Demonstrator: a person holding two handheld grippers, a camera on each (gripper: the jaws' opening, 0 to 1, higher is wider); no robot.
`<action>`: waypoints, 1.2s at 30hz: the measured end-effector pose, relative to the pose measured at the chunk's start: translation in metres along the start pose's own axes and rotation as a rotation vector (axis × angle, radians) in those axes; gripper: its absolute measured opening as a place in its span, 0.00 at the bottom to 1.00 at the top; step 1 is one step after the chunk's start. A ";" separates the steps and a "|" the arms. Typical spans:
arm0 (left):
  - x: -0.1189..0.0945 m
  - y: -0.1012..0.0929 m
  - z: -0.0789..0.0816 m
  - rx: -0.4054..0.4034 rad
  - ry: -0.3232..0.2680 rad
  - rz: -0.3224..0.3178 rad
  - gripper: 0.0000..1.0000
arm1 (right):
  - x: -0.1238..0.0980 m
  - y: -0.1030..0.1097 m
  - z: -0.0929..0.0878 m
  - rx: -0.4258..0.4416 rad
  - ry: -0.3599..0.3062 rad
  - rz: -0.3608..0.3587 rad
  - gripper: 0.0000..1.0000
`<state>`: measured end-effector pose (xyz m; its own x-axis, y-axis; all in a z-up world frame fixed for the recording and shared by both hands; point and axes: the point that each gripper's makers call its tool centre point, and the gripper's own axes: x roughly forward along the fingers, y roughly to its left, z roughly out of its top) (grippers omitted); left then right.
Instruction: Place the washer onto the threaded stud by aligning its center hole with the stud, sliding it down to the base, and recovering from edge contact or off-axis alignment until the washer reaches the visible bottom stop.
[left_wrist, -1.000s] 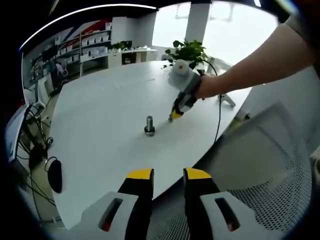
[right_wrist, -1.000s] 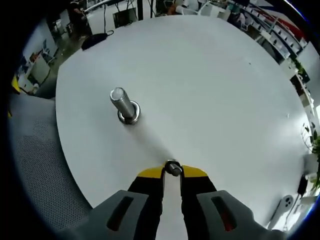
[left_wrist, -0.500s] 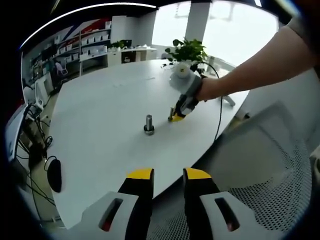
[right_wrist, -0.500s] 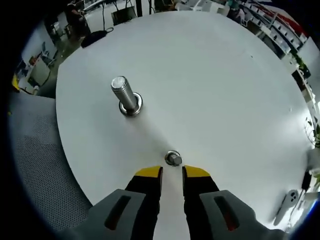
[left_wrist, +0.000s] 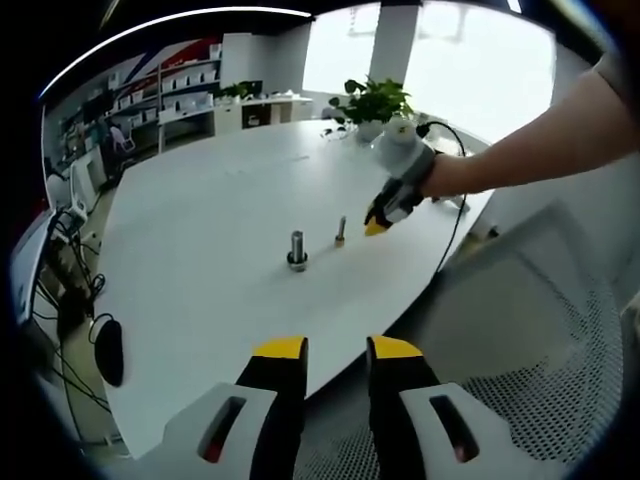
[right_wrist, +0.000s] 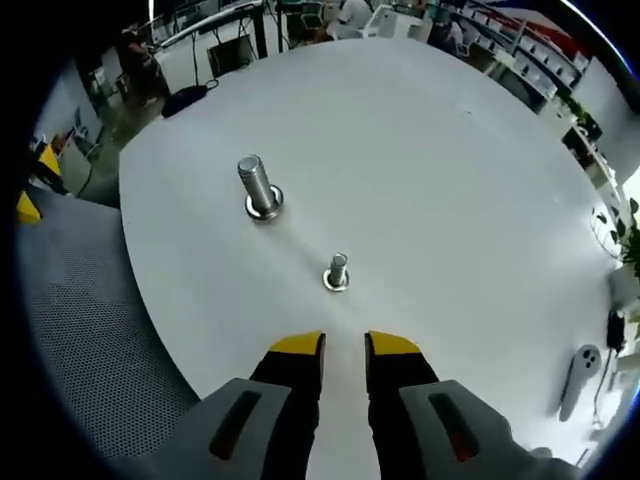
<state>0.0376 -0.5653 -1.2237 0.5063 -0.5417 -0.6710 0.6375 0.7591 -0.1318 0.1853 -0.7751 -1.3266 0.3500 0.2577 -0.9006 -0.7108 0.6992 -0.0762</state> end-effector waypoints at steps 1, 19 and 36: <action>0.000 0.000 0.000 -0.001 -0.002 0.001 0.21 | -0.002 -0.002 0.001 0.011 -0.011 0.000 0.18; -0.002 0.007 0.002 -0.038 -0.018 0.030 0.23 | -0.089 0.015 0.013 0.098 -0.324 0.032 0.21; -0.007 0.015 0.010 -0.043 -0.062 0.079 0.24 | -0.167 0.047 -0.017 0.351 -0.561 0.138 0.28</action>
<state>0.0495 -0.5531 -1.2135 0.5898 -0.4995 -0.6345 0.5691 0.8145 -0.1123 0.0833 -0.7966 -1.1870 0.6013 0.6009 -0.5267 -0.5647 0.7859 0.2520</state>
